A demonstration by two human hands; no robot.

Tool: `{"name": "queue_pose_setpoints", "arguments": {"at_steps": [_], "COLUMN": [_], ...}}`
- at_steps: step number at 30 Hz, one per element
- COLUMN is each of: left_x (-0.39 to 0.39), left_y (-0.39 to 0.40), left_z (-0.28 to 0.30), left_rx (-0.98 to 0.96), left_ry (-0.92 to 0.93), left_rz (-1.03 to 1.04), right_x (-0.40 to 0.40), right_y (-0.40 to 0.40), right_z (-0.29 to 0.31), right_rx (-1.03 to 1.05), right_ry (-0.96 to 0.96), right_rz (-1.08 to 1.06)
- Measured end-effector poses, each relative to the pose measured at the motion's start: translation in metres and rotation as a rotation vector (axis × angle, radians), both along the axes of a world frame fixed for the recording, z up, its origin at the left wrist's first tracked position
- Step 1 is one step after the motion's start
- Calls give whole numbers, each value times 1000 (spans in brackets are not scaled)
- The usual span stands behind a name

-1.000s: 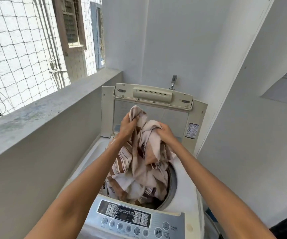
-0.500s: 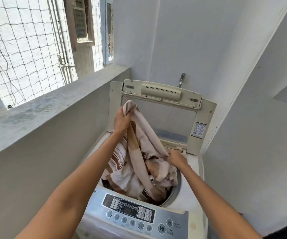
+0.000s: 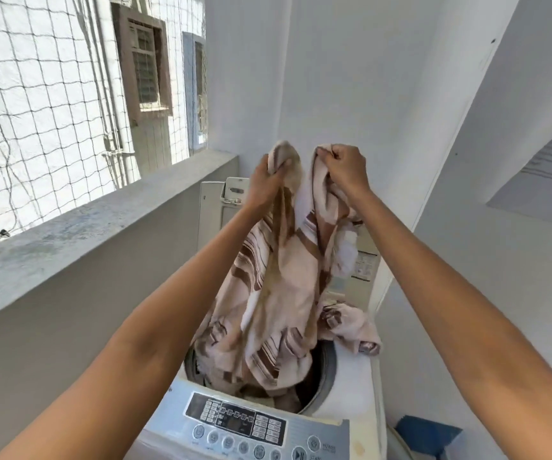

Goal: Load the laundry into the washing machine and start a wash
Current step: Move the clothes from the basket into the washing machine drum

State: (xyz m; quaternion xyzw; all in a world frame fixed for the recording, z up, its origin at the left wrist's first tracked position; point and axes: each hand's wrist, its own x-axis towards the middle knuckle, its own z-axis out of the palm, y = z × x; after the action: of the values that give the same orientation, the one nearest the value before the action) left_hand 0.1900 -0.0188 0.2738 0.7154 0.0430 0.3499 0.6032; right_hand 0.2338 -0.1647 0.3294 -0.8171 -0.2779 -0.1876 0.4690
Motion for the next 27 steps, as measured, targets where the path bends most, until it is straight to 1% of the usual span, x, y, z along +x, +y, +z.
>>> {"name": "queue_pose_setpoints", "arguments": {"at_steps": [2, 4, 5, 7, 8, 10, 11, 12, 14, 15, 16, 18, 21, 24, 26, 27], "left_x": [-3, -7, -7, -8, -10, -16, -18, -21, -26, -29, -33, -41, -53, -67, -78, -82], "left_y": [-9, -19, -23, -30, -34, -43, -47, -50, -56, -58, -60, -61, -54, -46, -45, -41], "left_z": [10, 4, -4, -19, -25, -28, -25, -20, -7, 0, 6, 15, 18, 27, 44, 54], "left_rx": [92, 175, 191, 164, 119, -11, -67, -111, -181, -225, -264, -323, -336, -299, -262, -259], "left_ry": [81, 201, 244, 248, 226, 183, 158, 132, 58, 19, -12, -48, -58, -58, -92, -133], "left_rz": [-168, -219, -181, -9, 68, 122, 105, 79, 45, 23, 4, 10, 89, 167, 174, 179], "right_x": [1, -3, -5, -9, -11, -17, -17, -16, -20, -23, -29, -36, -44, -60, -64, -66], "right_y": [0, -2, -3, -10, -18, -40, -51, -61, -76, -80, -82, -79, -60, -32, -14, -5], "right_z": [20, 21, 14, -11, -27, -59, -77, -98, -142, -166, -187, -219, -225, -199, -169, -150], "right_rx": [39, 55, 40, 6, 0, -50, -115, -226, -520, -619, -664, -669, -516, -332, -110, 78], "right_ry": [-1, 44, 77, 165, 213, 273, 294, 321, 398, 428, 458, 464, 534, 553, 610, 683], "right_rz": [40, 91, 125, 221, 269, 360, 406, 417, 335, 290, 259, 194, 163, 248, 342, 421]}}
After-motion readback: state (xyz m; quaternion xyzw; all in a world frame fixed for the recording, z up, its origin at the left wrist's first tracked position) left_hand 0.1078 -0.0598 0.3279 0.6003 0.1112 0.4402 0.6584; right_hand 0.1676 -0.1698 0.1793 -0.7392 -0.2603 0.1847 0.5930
